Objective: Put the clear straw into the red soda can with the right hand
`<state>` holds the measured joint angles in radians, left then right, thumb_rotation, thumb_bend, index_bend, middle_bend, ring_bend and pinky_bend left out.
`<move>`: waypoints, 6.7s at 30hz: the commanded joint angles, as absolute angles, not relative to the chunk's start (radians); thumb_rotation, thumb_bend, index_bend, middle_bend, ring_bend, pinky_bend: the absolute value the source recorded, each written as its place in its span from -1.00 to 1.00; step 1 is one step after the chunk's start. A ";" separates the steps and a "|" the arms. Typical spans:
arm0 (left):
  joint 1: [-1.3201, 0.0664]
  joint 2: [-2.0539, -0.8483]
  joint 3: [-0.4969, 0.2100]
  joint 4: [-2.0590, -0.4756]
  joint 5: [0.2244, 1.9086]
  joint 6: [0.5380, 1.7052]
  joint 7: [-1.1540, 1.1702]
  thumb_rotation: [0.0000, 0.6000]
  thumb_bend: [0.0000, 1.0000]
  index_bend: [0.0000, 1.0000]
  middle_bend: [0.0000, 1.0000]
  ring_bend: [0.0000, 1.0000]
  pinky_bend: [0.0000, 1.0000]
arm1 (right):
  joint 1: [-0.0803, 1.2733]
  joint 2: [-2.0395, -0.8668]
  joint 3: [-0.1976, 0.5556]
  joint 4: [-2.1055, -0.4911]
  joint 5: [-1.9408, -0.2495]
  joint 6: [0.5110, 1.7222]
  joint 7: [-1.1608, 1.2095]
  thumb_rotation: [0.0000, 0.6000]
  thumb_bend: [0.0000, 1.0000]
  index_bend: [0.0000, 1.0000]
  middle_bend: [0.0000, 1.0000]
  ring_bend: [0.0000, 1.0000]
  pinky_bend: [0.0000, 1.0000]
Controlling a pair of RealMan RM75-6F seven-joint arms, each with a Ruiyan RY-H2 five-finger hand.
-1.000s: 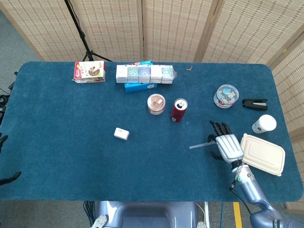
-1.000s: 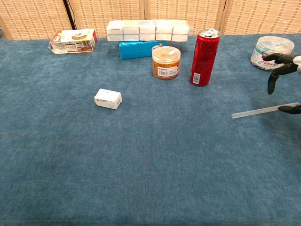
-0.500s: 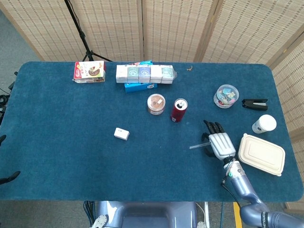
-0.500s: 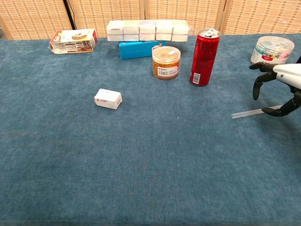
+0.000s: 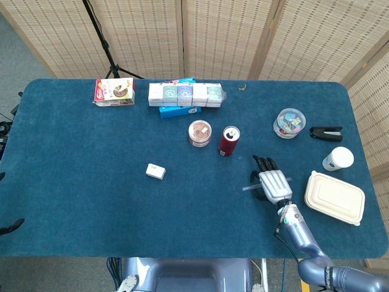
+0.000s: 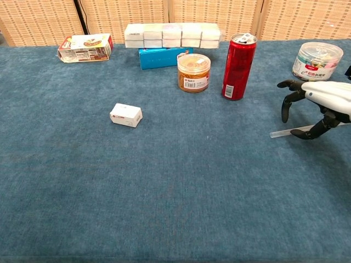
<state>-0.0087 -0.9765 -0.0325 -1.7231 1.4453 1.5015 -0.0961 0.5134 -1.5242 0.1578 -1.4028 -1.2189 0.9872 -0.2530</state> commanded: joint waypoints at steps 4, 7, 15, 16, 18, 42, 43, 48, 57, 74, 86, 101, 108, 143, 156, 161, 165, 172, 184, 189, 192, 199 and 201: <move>-0.009 -0.974 -0.034 -1.723 1.442 1.500 -0.100 1.00 -0.97 -1.00 -1.00 -1.00 -1.00 | 0.528 -1.544 0.157 -1.379 -1.199 0.975 -0.264 1.00 -0.16 -0.07 -1.00 -1.00 -1.00; -0.009 -0.975 -0.035 -1.722 1.441 1.498 -0.101 1.00 -0.97 -1.00 -1.00 -1.00 -1.00 | 0.534 -1.551 0.155 -1.371 -1.194 0.972 -0.270 1.00 -0.15 -0.06 -1.00 -1.00 -1.00; -0.009 -0.973 -0.036 -1.722 1.438 1.497 -0.104 1.00 -0.97 -1.00 -1.00 -1.00 -1.00 | 0.541 -1.557 0.149 -1.366 -1.185 0.973 -0.276 1.00 -0.16 -0.05 -1.00 -1.00 -1.00; -0.009 -0.973 -0.036 -1.722 1.439 1.496 -0.104 1.00 -0.97 -1.00 -1.00 -1.00 -1.00 | 0.541 -1.558 0.149 -1.365 -1.185 0.972 -0.276 1.00 -0.16 -0.05 -1.00 -1.00 -1.00; -0.009 -0.973 -0.036 -1.723 1.439 1.496 -0.104 1.00 -0.97 -1.00 -1.00 -1.00 -1.00 | 0.543 -1.560 0.147 -1.361 -1.183 0.971 -0.277 1.00 -0.16 -0.04 -1.00 -1.00 -1.00; -0.012 -0.974 -0.037 -1.725 1.433 1.488 -0.103 1.00 -0.97 -1.00 -1.00 -1.00 -1.00 | 0.556 -1.572 0.136 -1.330 -1.178 0.956 -0.253 1.00 -0.13 0.03 -1.00 -1.00 -1.00; -0.012 -0.974 -0.038 -1.725 1.432 1.488 -0.103 1.00 -0.97 -1.00 -1.00 -1.00 -1.00 | 0.558 -1.572 0.137 -1.330 -1.177 0.955 -0.254 1.00 -0.13 0.03 -1.00 -1.00 -1.00; -0.013 -0.973 -0.039 -1.724 1.429 1.487 -0.104 1.00 -0.97 -1.00 -1.00 -1.00 -1.00 | 0.560 -1.575 0.137 -1.329 -1.175 0.955 -0.254 1.00 -0.12 0.06 -1.00 -1.00 -1.00; -0.012 -0.973 -0.039 -1.724 1.430 1.487 -0.105 1.00 -0.97 -1.00 -1.00 -1.00 -1.00 | 0.560 -1.577 0.134 -1.323 -1.189 0.961 -0.230 1.00 -0.12 0.12 -1.00 -1.00 -1.00; -0.012 -0.968 -0.037 -1.724 1.433 1.484 -0.117 1.00 -0.97 -1.00 -1.00 -1.00 -1.00 | 0.522 -1.486 0.146 -1.431 -1.271 1.048 -0.105 1.00 -0.07 0.16 -1.00 -1.00 -1.00; -0.019 -0.963 -0.037 -1.716 1.431 1.468 -0.141 1.00 -0.97 -1.00 -1.00 -1.00 -1.00 | 0.509 -1.293 0.216 -1.661 -1.296 1.063 0.096 1.00 -0.03 0.18 -1.00 -1.00 -1.00; -0.068 -1.006 -0.059 -1.690 1.383 1.397 -0.084 1.00 -0.97 -1.00 -1.00 -1.00 -1.00 | 0.569 -1.126 0.377 -1.798 -1.251 0.979 0.461 1.00 0.02 0.17 -1.00 -1.00 -1.00; -0.092 -1.015 -0.075 -1.687 1.337 1.355 -0.067 1.00 -0.97 -1.00 -1.00 -1.00 -1.00 | 0.626 -1.149 0.475 -1.772 -1.169 0.969 0.570 1.00 0.02 0.17 -1.00 -1.00 -1.00; -0.112 -1.026 -0.094 -1.682 1.263 1.322 -0.041 1.00 -0.97 -1.00 -1.00 -1.00 -1.00 | 0.824 -1.375 0.636 -1.585 -0.853 0.866 0.762 1.00 0.12 0.21 -1.00 -1.00 -1.00; -0.118 -1.021 -0.096 -1.676 1.249 1.306 -0.055 1.00 -0.97 -1.00 -1.00 -1.00 -1.00 | 0.839 -1.450 0.633 -1.551 -0.863 0.889 0.737 1.00 0.12 0.22 -1.00 -1.00 -1.00; -0.117 -1.019 -0.097 -1.674 1.248 1.305 -0.062 1.00 -0.97 -1.00 -1.00 -1.00 -1.00 | 0.835 -1.462 0.630 -1.531 -0.870 0.882 0.736 1.00 0.12 0.22 -1.00 -1.00 -1.00; -0.116 -1.017 -0.097 -1.673 1.249 1.307 -0.068 1.00 -0.97 -1.00 -1.00 -1.00 -1.00 | 0.825 -1.465 0.626 -1.519 -0.884 0.876 0.742 1.00 0.13 0.22 -1.00 -1.00 -1.00; -0.117 -1.018 -0.097 -1.673 1.247 1.305 -0.065 1.00 -0.97 -1.00 -1.00 -1.00 -1.00 | 0.804 -1.465 0.622 -1.517 -0.913 0.867 0.764 1.00 0.15 0.22 -1.00 -1.00 -1.00; -0.116 -1.017 -0.095 -1.675 1.249 1.307 -0.067 1.00 -0.97 -1.00 -1.00 -1.00 -1.00 | 0.792 -1.480 0.613 -1.490 -0.940 0.853 0.780 1.00 0.15 0.23 -1.00 -1.00 -1.00; -0.117 -1.017 -0.096 -1.672 1.244 1.304 -0.069 1.00 -0.97 -1.00 -1.00 -1.00 -1.00 | 0.787 -1.482 0.613 -1.483 -0.947 0.844 0.792 1.00 0.16 0.23 -1.00 -1.00 -1.00; -0.118 -1.017 -0.096 -1.673 1.245 1.303 -0.069 1.00 -0.97 -1.00 -1.00 -1.00 -1.00 | 0.786 -1.482 0.614 -1.482 -0.954 0.842 0.796 1.00 0.16 0.23 -1.00 -1.00 -1.00; -0.118 -1.018 -0.096 -1.672 1.245 1.302 -0.070 1.00 -0.97 -1.00 -1.00 -1.00 -1.00 | 0.784 -1.482 0.616 -1.482 -0.963 0.841 0.798 1.00 0.16 0.23 -1.00 -1.00 -1.00; -0.118 -1.017 -0.096 -1.672 1.245 1.303 -0.071 1.00 -0.97 -1.00 -1.00 -1.00 -1.00 | 0.784 -1.482 0.617 -1.480 -0.963 0.839 0.799 1.00 0.16 0.23 -1.00 -1.00 -1.00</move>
<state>-0.1180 -1.0172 -0.0963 -1.6719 1.2452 1.3025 -0.0712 0.7841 -1.4817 0.6171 -1.4797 -0.9631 0.8391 0.7988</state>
